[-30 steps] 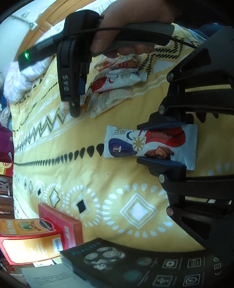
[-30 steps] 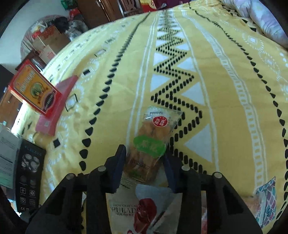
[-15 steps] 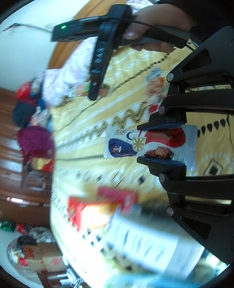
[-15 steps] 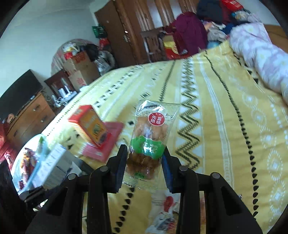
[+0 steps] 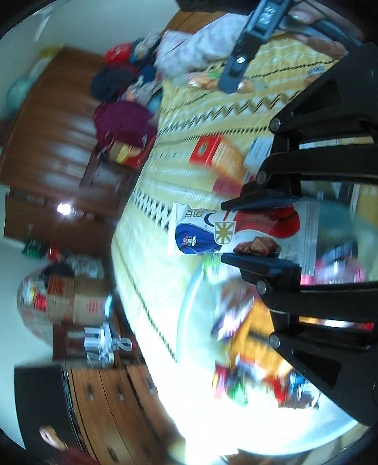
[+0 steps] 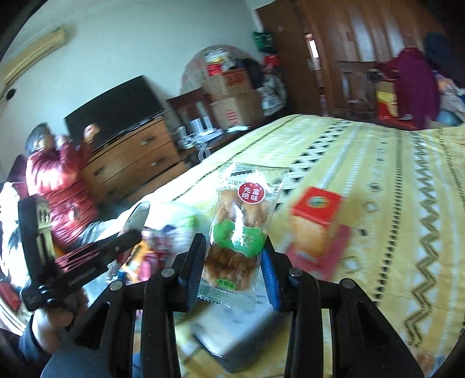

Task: Organize snacks
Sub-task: 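Carry both held snacks over the glass bowl with both tools, then open the right tool over the bowl, dropping the bread-roll bag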

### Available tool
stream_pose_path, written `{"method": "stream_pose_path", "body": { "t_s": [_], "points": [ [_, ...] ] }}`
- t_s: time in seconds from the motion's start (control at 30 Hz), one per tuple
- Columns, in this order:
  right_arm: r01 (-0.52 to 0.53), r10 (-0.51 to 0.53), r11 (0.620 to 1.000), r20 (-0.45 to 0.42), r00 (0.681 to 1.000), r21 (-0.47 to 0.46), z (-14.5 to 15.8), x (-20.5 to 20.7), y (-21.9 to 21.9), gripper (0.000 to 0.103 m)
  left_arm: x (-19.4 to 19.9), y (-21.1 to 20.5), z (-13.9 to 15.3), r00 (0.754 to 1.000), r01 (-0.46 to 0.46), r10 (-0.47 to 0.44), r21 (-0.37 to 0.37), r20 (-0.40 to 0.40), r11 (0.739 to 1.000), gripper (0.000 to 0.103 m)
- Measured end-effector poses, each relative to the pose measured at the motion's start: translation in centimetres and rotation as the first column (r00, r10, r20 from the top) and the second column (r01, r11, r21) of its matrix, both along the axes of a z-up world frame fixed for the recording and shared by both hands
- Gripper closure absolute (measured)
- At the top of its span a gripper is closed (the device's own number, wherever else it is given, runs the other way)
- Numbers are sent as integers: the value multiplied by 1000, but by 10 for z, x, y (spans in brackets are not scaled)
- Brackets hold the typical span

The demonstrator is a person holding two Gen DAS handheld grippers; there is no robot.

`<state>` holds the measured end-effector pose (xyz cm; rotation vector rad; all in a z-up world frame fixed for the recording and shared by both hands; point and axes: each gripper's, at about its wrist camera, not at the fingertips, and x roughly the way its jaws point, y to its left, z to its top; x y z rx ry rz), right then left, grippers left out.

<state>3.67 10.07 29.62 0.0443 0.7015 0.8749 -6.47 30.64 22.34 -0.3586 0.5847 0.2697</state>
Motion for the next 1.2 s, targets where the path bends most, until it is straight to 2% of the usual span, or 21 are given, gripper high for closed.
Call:
{"method": "stream_pose_path", "body": {
  "t_s": [0.13, 0.27, 0.43, 0.57, 0.6, 0.63, 0.7, 0.77, 0.83, 0.97, 1.03, 1.1, 1.13, 1.17, 1.2],
  "points": [
    [-133, 133, 991, -40, 990, 9, -5, -17, 79, 63, -15, 44, -15, 991, -132, 131, -30, -41, 991, 75],
    [-225, 224, 974, -84, 971, 0, -22, -28, 138, 63, -30, 71, -34, 976, -203, 198, -57, -86, 978, 75],
    [-303, 298, 953, -103, 949, -34, -37, -36, 193, 63, -35, 85, -40, 972, -214, 206, -65, -114, 975, 75],
    [-323, 318, 945, -98, 943, -41, -39, -44, 215, 62, -35, 95, -39, 973, -209, 199, -77, -119, 975, 73],
    [-322, 317, 946, -95, 944, -46, -41, -44, 219, 59, -40, 100, -38, 972, -213, 203, -75, -118, 974, 73],
    [-321, 315, 946, -99, 944, -46, -43, -42, 221, 58, -39, 99, -39, 971, -215, 205, -76, -120, 974, 69],
    [-311, 306, 949, -93, 947, -46, -42, -43, 220, 51, -46, 109, -39, 970, -225, 216, -74, -113, 971, 53],
    [-298, 294, 954, -89, 952, -41, -38, -44, 215, 48, -53, 111, -36, 963, -260, 255, -51, -92, 964, 28],
    [-284, 281, 958, -85, 956, -30, -38, -44, 208, 44, -60, 115, -35, 955, -293, 291, -35, -64, 955, 19],
    [-239, 238, 971, -32, 971, -25, -23, -55, 182, 42, -63, 110, -27, 955, -295, 294, -46, -28, 954, 16],
    [-200, 202, 979, 48, 978, -41, -13, -69, 158, 41, -64, 99, -18, 961, -274, 275, -46, 11, 961, 16],
    [-146, 151, 988, 153, 977, -43, -3, -87, 128, 35, -64, 79, -7, 970, -231, 233, -35, 66, 972, 15],
    [-111, 117, 993, 208, 971, -40, -1, -98, 110, 29, -64, 66, -2, 975, -202, 203, -27, 93, 979, 12],
    [-70, 78, 997, 259, 963, -39, -2, -109, 89, 11, -62, 50, 4, 979, -164, 165, -17, 119, 986, 9],
    [-29, 37, 999, 297, 954, -34, -5, -118, 68, 0, -59, 33, 9, 983, -121, 121, -4, 138, 993, 8]
  ]
}}
